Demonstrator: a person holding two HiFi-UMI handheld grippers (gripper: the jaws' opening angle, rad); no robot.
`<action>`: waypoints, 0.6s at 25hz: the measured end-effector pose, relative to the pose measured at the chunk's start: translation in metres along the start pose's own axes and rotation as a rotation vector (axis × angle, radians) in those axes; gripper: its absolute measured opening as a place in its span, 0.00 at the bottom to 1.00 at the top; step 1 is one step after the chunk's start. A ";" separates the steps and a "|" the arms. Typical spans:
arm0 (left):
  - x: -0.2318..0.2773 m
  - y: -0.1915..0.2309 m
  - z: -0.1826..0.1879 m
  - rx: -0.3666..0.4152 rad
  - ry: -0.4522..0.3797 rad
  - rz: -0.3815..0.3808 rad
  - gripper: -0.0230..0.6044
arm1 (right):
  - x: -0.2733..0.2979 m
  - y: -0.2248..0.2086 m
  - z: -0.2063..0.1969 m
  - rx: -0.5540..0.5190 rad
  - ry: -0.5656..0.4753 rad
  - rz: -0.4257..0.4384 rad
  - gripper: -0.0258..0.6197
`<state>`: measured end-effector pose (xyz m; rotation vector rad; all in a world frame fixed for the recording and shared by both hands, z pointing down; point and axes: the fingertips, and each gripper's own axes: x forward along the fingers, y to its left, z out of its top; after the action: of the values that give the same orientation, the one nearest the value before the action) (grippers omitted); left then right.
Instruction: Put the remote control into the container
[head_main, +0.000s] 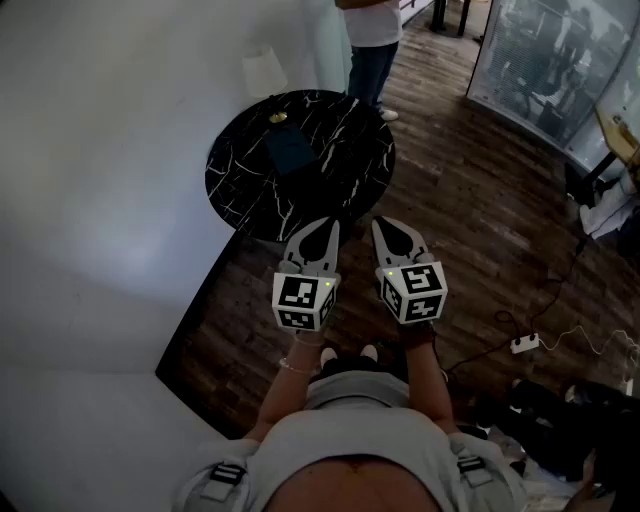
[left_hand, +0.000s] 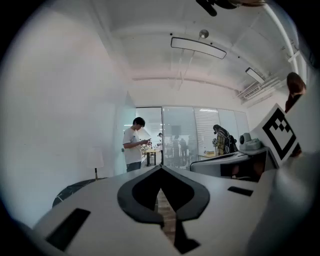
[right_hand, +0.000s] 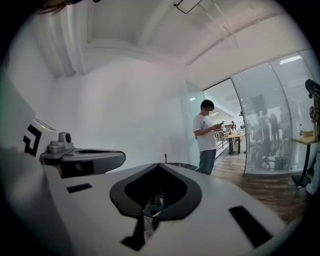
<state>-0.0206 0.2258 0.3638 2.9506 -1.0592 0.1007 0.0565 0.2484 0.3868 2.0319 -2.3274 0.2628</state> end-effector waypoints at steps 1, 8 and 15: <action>0.001 -0.001 0.000 0.000 0.002 0.000 0.04 | 0.000 -0.001 0.000 0.000 0.000 0.001 0.06; 0.003 -0.011 0.004 0.002 -0.003 0.010 0.04 | -0.007 -0.007 0.002 -0.006 0.000 0.011 0.06; 0.003 -0.021 -0.001 -0.015 -0.001 0.028 0.04 | -0.015 -0.012 0.001 -0.012 -0.004 0.033 0.06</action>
<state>-0.0047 0.2401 0.3650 2.9234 -1.0974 0.0913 0.0705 0.2611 0.3852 1.9926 -2.3604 0.2457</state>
